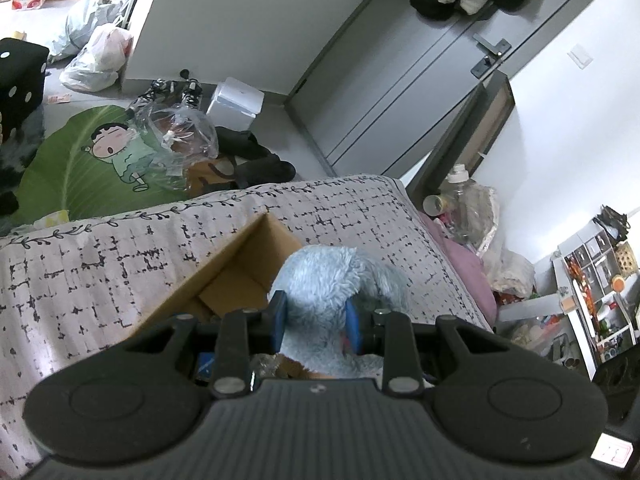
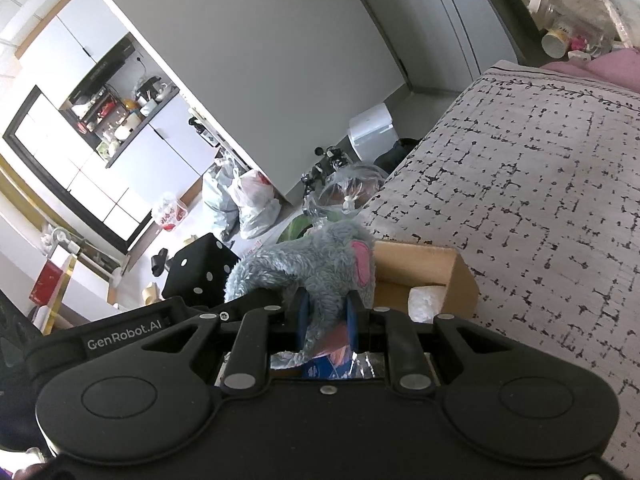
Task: Organize soft objects
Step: 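Carry the fluffy plush with both tools to the box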
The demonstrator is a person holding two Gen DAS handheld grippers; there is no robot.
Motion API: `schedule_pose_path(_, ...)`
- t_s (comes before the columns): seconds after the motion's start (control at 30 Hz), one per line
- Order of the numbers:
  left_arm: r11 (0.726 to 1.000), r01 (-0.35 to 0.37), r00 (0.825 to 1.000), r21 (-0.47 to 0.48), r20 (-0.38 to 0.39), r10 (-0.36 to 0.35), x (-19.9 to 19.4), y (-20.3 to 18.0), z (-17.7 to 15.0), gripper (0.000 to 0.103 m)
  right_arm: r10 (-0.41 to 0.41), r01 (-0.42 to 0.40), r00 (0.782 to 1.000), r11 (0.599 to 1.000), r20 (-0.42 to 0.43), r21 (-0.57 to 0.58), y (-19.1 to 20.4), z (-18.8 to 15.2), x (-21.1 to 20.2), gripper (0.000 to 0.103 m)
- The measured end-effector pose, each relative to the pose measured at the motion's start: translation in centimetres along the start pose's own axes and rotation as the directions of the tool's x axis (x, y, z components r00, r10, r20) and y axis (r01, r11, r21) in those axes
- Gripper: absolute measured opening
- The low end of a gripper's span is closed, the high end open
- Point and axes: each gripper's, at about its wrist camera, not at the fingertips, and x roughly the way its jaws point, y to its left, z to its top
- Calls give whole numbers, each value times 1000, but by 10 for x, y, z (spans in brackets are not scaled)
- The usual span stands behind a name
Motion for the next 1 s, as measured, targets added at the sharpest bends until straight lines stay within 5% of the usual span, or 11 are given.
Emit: schedule_pose_path(1.0,983,-173,975,-54,-151,163,89,39,17,30,-62,72,979,996,-193,46,-25,6,91,24)
